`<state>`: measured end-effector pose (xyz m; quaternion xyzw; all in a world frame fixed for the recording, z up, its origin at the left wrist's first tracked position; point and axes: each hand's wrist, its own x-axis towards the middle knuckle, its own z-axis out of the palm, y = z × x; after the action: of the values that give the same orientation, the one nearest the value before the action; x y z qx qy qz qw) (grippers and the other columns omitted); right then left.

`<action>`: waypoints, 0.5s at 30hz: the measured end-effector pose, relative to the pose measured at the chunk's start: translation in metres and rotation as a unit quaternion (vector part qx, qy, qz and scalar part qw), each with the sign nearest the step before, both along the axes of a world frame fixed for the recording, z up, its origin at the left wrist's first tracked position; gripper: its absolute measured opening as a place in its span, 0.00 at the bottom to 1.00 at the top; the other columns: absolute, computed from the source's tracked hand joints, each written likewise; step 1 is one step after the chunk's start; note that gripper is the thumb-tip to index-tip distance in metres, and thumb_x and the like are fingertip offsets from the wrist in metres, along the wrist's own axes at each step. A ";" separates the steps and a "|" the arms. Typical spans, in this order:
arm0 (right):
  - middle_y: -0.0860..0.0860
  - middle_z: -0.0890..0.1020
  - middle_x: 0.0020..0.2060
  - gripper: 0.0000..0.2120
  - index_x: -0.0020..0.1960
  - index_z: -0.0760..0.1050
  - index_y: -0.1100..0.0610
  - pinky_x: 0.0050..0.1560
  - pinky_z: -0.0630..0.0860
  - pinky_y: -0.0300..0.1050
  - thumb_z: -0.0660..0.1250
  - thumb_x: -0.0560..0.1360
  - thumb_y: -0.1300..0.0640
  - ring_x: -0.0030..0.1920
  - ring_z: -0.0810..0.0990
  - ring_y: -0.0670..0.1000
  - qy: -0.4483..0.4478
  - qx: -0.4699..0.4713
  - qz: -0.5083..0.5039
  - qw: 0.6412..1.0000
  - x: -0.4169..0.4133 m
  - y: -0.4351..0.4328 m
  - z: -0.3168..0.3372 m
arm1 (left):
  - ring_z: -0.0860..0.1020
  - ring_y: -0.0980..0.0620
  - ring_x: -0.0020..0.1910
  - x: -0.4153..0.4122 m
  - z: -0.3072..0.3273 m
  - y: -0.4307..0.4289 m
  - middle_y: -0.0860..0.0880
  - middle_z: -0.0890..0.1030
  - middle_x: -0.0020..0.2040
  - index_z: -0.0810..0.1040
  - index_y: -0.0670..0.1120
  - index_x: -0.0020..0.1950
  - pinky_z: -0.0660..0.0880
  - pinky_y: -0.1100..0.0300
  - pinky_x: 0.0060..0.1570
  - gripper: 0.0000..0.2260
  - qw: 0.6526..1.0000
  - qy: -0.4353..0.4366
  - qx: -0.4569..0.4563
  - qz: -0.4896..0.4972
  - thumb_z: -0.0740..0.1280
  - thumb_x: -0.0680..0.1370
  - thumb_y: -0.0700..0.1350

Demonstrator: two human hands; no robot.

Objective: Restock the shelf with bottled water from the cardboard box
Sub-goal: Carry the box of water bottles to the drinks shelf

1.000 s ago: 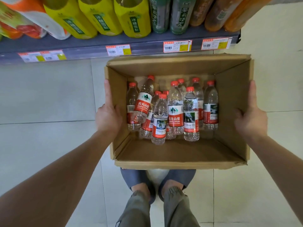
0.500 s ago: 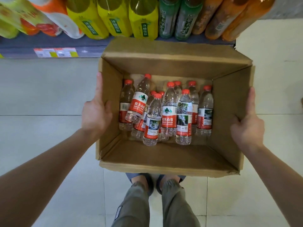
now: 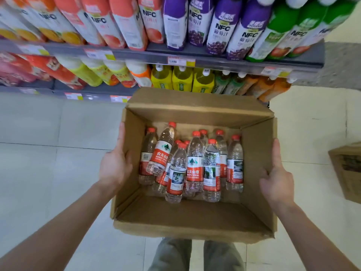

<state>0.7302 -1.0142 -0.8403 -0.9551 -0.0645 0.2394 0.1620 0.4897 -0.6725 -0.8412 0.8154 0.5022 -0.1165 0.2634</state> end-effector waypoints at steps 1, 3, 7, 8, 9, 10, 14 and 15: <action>0.42 0.74 0.28 0.55 0.77 0.33 0.26 0.38 0.74 0.44 0.68 0.78 0.66 0.28 0.75 0.47 -0.005 -0.002 0.005 1.000 -0.009 0.006 0.014 | 0.73 0.41 0.28 -0.009 0.014 0.004 0.40 0.79 0.33 0.36 0.65 0.84 0.76 0.48 0.38 0.45 1.000 -0.007 -0.001 0.001 0.65 0.83 0.40; 0.42 0.73 0.27 0.55 0.78 0.33 0.27 0.33 0.70 0.39 0.69 0.78 0.66 0.27 0.74 0.45 -0.013 0.000 0.017 1.000 -0.027 0.018 0.039 | 0.74 0.41 0.30 -0.026 0.040 0.013 0.38 0.80 0.34 0.36 0.64 0.85 0.78 0.46 0.39 0.45 1.000 -0.008 0.004 0.002 0.65 0.83 0.39; 0.44 0.71 0.24 0.53 0.80 0.36 0.31 0.26 0.61 0.34 0.70 0.79 0.64 0.25 0.70 0.43 -0.043 0.002 0.031 0.999 -0.060 0.038 0.079 | 0.73 0.41 0.30 -0.065 0.087 0.025 0.40 0.78 0.33 0.39 0.61 0.86 0.77 0.46 0.39 0.44 1.000 -0.015 0.025 0.008 0.65 0.83 0.38; 0.45 0.71 0.24 0.53 0.80 0.36 0.30 0.28 0.64 0.37 0.70 0.79 0.64 0.25 0.70 0.44 -0.048 0.004 0.036 0.998 -0.069 0.042 0.086 | 0.74 0.40 0.30 -0.076 0.096 0.027 0.40 0.78 0.33 0.39 0.61 0.86 0.77 0.46 0.39 0.44 0.999 -0.016 0.032 0.006 0.65 0.83 0.38; 0.46 0.71 0.24 0.53 0.80 0.35 0.30 0.32 0.67 0.40 0.69 0.79 0.64 0.25 0.69 0.46 -0.049 0.003 0.043 0.998 -0.079 0.045 0.091 | 0.75 0.39 0.30 -0.087 0.104 0.029 0.39 0.79 0.34 0.39 0.60 0.86 0.77 0.46 0.39 0.44 0.999 -0.019 0.038 0.003 0.65 0.83 0.38; 0.47 0.70 0.24 0.53 0.80 0.35 0.29 0.36 0.69 0.43 0.69 0.79 0.63 0.26 0.69 0.46 -0.051 0.002 0.049 0.997 -0.089 0.048 0.095 | 0.77 0.37 0.32 -0.100 0.110 0.033 0.37 0.80 0.35 0.39 0.60 0.86 0.77 0.46 0.39 0.43 0.999 -0.022 0.043 0.000 0.65 0.83 0.38; 0.48 0.69 0.24 0.53 0.79 0.34 0.29 0.40 0.68 0.45 0.68 0.79 0.64 0.26 0.66 0.46 -0.065 0.009 0.051 0.997 -0.136 0.059 0.119 | 0.82 0.32 0.37 -0.158 0.128 0.043 0.35 0.82 0.38 0.39 0.61 0.86 0.76 0.48 0.40 0.44 0.997 -0.028 0.077 0.000 0.67 0.83 0.40; 0.48 0.69 0.24 0.53 0.79 0.35 0.29 0.39 0.68 0.45 0.68 0.78 0.64 0.26 0.66 0.46 -0.071 0.011 0.063 0.995 -0.148 0.062 0.126 | 0.80 0.34 0.35 -0.174 0.135 0.045 0.38 0.80 0.36 0.39 0.62 0.86 0.74 0.50 0.39 0.45 0.996 -0.034 0.079 0.002 0.67 0.83 0.40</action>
<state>0.5821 -0.9521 -0.7144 -0.9617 -0.1388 0.1805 0.1526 0.3161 -0.6271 -0.7066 0.8363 0.5018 -0.0481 0.2156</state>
